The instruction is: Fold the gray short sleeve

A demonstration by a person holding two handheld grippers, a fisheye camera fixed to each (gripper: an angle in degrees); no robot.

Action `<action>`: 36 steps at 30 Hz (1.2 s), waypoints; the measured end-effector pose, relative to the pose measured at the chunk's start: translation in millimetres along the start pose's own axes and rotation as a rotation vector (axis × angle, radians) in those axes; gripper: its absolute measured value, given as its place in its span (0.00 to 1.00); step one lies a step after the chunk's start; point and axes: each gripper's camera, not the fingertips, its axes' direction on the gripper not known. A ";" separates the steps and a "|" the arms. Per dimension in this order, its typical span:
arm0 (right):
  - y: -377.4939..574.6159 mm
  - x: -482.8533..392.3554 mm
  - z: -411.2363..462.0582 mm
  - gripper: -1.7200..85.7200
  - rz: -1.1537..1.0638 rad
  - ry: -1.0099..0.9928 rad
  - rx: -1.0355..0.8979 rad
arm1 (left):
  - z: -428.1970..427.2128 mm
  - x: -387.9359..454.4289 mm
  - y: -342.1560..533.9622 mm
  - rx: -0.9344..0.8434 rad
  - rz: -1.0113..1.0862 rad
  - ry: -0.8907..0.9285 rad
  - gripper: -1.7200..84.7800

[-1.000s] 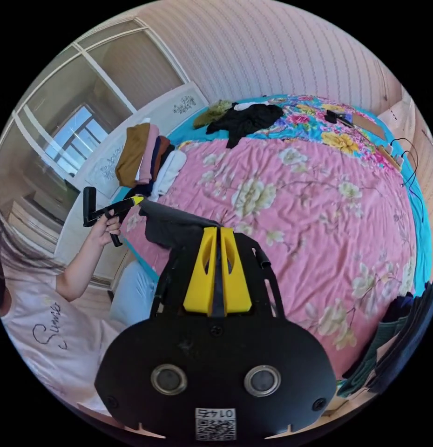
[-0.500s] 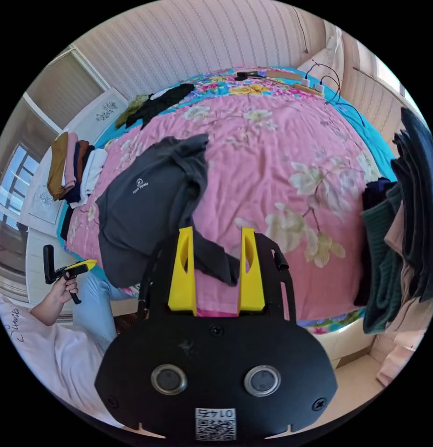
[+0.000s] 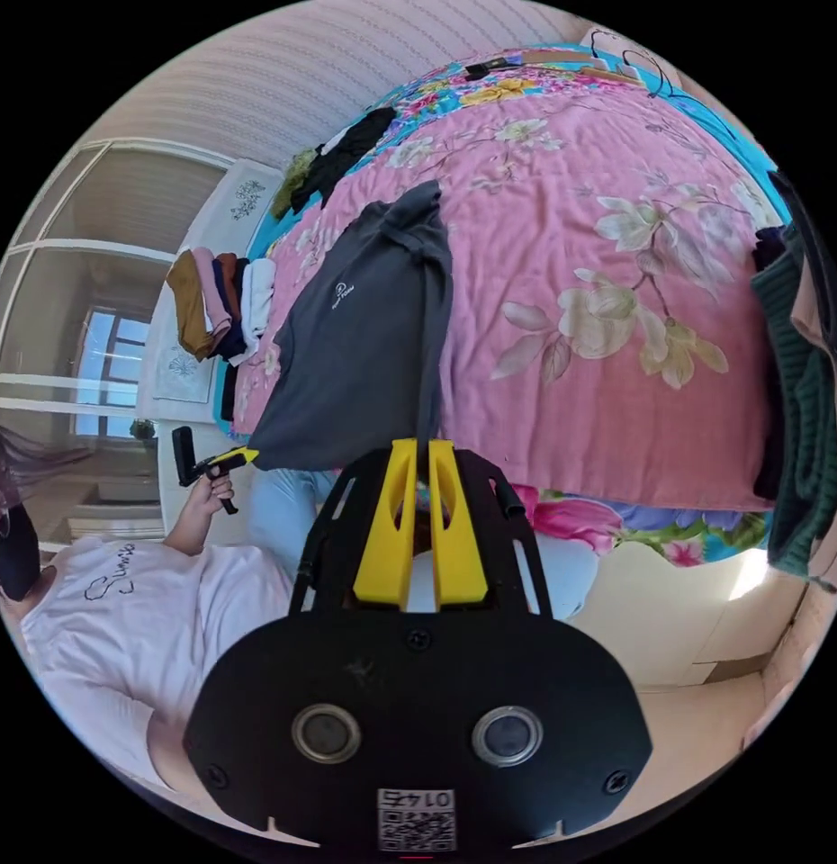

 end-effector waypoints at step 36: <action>20.4 28.7 44.5 0.03 -0.036 -0.179 -0.003 | -7.4 24.7 8.4 0.033 0.011 -0.119 0.01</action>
